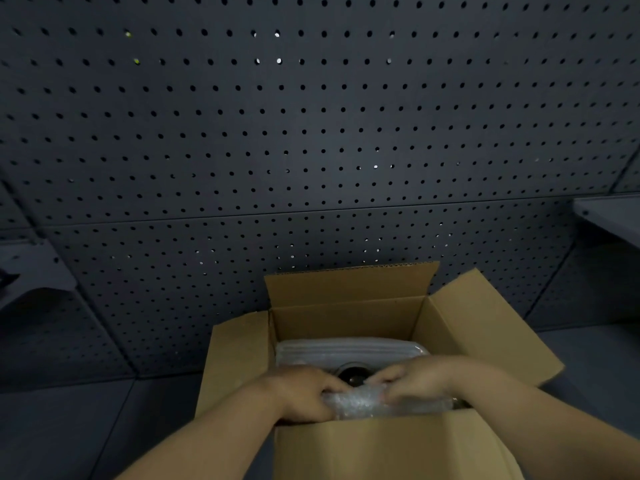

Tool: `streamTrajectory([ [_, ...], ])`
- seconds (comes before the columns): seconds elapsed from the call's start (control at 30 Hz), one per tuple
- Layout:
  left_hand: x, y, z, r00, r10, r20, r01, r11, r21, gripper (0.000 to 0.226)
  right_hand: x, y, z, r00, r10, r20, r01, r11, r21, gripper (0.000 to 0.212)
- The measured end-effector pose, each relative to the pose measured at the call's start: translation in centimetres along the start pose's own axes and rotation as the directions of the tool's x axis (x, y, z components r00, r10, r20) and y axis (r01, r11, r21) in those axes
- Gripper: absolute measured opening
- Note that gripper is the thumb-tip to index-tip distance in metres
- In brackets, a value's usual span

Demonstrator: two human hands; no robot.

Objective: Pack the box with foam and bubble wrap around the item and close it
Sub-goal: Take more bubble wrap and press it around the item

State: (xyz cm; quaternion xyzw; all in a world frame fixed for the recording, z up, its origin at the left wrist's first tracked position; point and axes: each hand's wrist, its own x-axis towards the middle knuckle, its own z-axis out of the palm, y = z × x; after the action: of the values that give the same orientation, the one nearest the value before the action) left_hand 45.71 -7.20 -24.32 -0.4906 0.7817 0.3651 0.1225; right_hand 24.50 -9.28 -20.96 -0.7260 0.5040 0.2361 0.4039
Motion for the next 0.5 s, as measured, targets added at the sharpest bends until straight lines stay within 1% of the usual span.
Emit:
streamTrajectory([
  [0.07,-0.2,0.5,-0.3,1.000,-0.012,0.018,0.012,1.000,0.004,0.035,0.1,0.1,-0.1,1.000,-0.017,0.013,0.017,1.000,-0.014,0.046],
  [0.1,-0.2,0.8,-0.4,1.000,-0.009,0.025,0.009,1.000,0.017,0.034,0.2,0.2,0.0,1.000,-0.025,0.011,0.025,0.999,-0.019,0.046],
  [0.2,-0.3,1.1,-0.5,1.000,-0.014,0.025,0.013,0.999,0.042,0.041,0.7,0.8,0.3,0.998,-0.042,-0.042,0.040,0.998,-0.045,0.044],
  [0.3,-0.2,0.8,-0.4,0.999,-0.034,0.024,0.034,0.999,0.008,0.048,1.3,1.0,0.4,0.995,-0.055,-0.080,0.050,0.997,-0.059,0.041],
  [0.4,0.0,0.6,-0.2,0.998,-0.065,0.023,0.066,0.998,-0.016,0.053,1.3,0.7,0.2,0.996,-0.067,-0.062,0.062,0.995,-0.079,0.043],
  [0.5,0.2,0.4,-0.2,0.996,-0.085,0.030,0.085,0.996,-0.014,0.049,1.0,0.4,0.0,0.998,-0.055,-0.011,0.054,0.994,-0.095,0.045],
])
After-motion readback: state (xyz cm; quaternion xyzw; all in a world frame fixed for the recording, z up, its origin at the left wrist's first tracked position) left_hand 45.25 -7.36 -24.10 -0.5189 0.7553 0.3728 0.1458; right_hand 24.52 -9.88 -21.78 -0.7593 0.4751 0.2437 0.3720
